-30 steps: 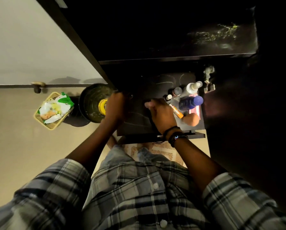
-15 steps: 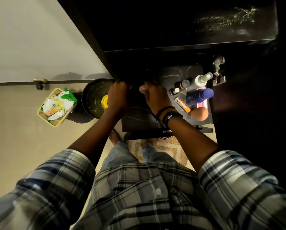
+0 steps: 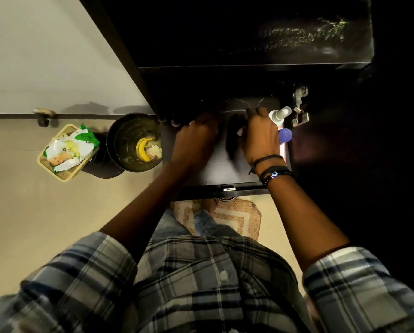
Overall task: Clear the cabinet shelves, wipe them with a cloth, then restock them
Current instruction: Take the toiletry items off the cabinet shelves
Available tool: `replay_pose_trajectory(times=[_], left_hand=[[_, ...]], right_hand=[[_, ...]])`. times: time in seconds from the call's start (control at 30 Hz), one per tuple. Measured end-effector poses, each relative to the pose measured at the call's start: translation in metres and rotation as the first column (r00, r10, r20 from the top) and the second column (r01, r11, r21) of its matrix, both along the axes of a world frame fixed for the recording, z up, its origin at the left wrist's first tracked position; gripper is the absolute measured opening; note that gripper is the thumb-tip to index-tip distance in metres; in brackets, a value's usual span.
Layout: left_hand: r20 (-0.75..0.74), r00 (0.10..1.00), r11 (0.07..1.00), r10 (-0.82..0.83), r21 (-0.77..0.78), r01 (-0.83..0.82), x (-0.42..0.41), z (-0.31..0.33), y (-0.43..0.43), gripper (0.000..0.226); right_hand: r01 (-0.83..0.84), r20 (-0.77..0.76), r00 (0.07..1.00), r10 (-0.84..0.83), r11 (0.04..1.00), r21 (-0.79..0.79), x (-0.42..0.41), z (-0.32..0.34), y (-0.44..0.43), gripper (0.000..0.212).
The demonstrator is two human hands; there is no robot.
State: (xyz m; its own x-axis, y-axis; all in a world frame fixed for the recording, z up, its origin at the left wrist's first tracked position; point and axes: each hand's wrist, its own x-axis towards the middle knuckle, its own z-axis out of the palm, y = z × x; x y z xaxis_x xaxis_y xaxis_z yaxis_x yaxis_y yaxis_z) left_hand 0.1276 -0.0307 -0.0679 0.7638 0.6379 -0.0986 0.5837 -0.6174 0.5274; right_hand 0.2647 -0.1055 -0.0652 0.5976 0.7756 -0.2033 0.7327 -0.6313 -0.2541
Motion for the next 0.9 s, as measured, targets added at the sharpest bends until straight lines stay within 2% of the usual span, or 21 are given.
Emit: replay_pose_trajectory(times=[0.13, 0.27, 0.33, 0.5, 0.67, 0.9], left_hand=[[-0.077, 0.995, 0.997, -0.068, -0.043, 0.065, 0.033, -0.007, -0.019, 0.037], [-0.109, 0.993, 0.995, -0.053, -0.09, 0.044, 0.051, -0.023, -0.032, 0.032], [-0.108, 0.993, 0.992, -0.039, -0.123, 0.026, 0.055, -0.03, -0.037, 0.035], [-0.054, 0.998, 0.997, 0.039, -0.069, -0.043, 0.061, -0.036, -0.04, 0.025], [-0.042, 0.998, 0.998, 0.04, -0.053, -0.043, 0.055, -0.037, -0.042, 0.029], [0.06, 0.99, 0.988, 0.131, -0.09, -0.125, -0.006, -0.021, -0.029, 0.032]], right_hand=[[-0.055, 0.012, 0.998, 0.056, 0.996, -0.072, 0.01, -0.006, -0.007, 0.032], [-0.095, -0.032, 0.995, 0.095, 0.995, -0.009, 0.013, -0.008, -0.012, 0.038], [-0.084, -0.031, 0.996, 0.085, 0.996, 0.022, 0.015, -0.007, -0.013, 0.033], [-0.095, -0.029, 0.995, 0.094, 0.995, -0.019, 0.018, -0.002, -0.014, 0.027], [-0.081, -0.044, 0.996, 0.078, 0.995, -0.065, 0.016, -0.001, -0.014, 0.027], [-0.071, -0.03, 0.997, 0.068, 0.992, -0.106, 0.013, -0.005, -0.005, 0.024]])
